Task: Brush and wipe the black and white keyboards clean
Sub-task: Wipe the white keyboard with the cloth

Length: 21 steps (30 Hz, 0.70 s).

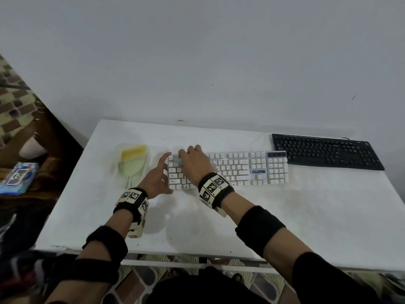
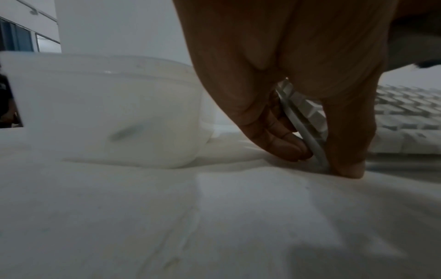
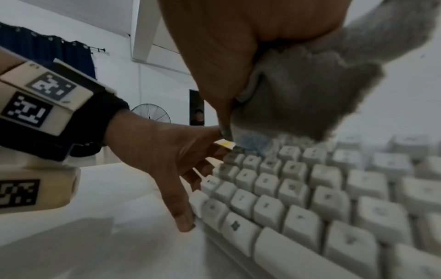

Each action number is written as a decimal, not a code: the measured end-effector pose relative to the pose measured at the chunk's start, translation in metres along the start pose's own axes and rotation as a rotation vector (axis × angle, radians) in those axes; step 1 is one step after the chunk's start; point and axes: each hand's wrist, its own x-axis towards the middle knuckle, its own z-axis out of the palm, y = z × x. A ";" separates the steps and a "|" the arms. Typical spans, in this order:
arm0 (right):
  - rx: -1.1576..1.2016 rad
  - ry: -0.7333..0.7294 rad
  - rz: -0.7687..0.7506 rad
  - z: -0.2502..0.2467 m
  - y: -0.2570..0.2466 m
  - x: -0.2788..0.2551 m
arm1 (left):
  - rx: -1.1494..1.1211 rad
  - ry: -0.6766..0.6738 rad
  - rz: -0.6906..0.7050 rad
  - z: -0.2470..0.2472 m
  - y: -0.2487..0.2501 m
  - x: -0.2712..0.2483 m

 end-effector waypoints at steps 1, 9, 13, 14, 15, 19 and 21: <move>0.016 -0.007 -0.069 0.000 -0.008 0.003 | 0.006 0.005 -0.003 0.000 -0.001 0.000; -0.036 -0.035 0.020 0.003 0.005 0.001 | -0.009 -0.009 0.002 -0.001 -0.003 0.001; -0.008 -0.012 0.036 0.000 0.016 -0.004 | -0.014 -0.008 0.017 -0.001 -0.002 -0.001; 0.007 -0.001 0.003 -0.001 0.013 -0.002 | -0.013 -0.006 0.026 -0.001 -0.002 -0.001; 0.021 0.008 -0.039 -0.002 0.007 0.001 | -0.010 -0.001 0.029 0.000 -0.002 -0.001; 0.028 -0.019 -0.153 -0.002 -0.021 0.014 | 0.014 0.019 -0.006 0.000 -0.004 -0.002; -0.019 -0.042 -0.148 0.001 -0.020 0.016 | -0.002 0.012 -0.003 0.000 -0.003 -0.002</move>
